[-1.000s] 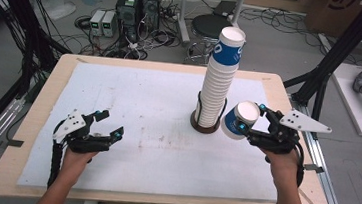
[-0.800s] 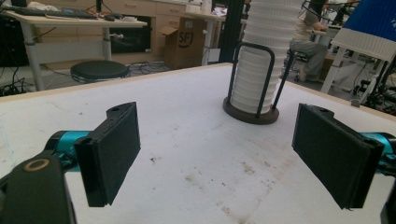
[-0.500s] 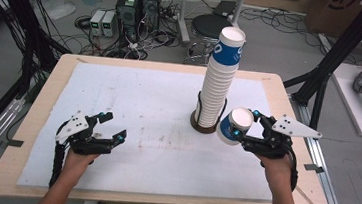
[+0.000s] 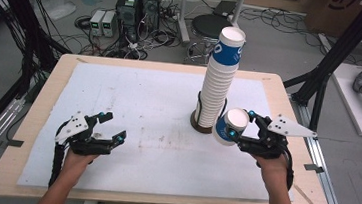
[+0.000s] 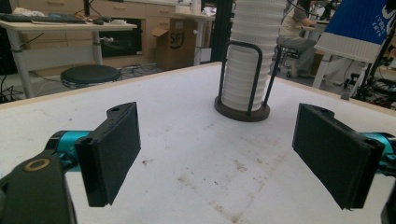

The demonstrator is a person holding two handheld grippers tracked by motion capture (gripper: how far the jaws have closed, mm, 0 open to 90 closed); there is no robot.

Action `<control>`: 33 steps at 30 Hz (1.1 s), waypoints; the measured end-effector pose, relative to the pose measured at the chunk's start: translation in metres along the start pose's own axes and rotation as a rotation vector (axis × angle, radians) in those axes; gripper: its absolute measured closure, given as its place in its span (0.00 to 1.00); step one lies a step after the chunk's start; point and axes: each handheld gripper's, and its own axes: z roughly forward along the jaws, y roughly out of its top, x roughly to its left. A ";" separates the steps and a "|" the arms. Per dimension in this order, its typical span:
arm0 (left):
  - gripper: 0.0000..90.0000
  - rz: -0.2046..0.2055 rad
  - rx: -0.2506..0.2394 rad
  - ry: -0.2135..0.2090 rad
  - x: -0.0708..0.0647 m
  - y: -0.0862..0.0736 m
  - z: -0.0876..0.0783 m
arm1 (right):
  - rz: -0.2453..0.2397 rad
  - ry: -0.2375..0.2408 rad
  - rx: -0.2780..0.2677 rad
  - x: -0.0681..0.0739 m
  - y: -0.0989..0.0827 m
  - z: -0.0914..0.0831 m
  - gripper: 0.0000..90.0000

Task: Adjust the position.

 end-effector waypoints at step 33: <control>0.17 0.063 0.030 -0.291 -0.052 0.022 0.052 | -0.032 0.190 0.026 0.037 0.007 0.051 0.33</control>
